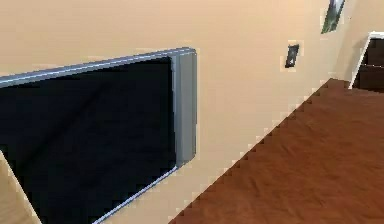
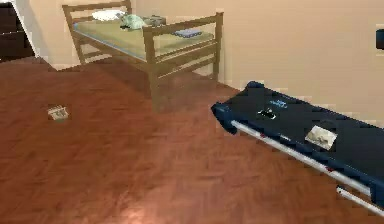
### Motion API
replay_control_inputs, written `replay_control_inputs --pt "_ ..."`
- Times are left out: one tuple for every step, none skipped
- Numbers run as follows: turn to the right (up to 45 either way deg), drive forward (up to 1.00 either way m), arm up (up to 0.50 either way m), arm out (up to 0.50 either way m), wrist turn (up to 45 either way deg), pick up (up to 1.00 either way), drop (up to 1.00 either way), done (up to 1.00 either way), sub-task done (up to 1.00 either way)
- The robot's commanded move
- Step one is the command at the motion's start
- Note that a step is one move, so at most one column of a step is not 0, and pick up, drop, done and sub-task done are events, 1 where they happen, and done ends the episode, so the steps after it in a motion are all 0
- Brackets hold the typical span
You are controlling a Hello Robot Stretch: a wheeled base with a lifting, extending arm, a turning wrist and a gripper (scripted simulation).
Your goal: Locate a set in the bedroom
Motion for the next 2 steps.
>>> replay_control_inputs --pt "-39.0 0.00 0.00 0.00 0.0 0.00 0.00 0.00 0.00" --pt "0.0 0.00 0.00 0.00 0.0 0.00 0.00 1.00 0.00"
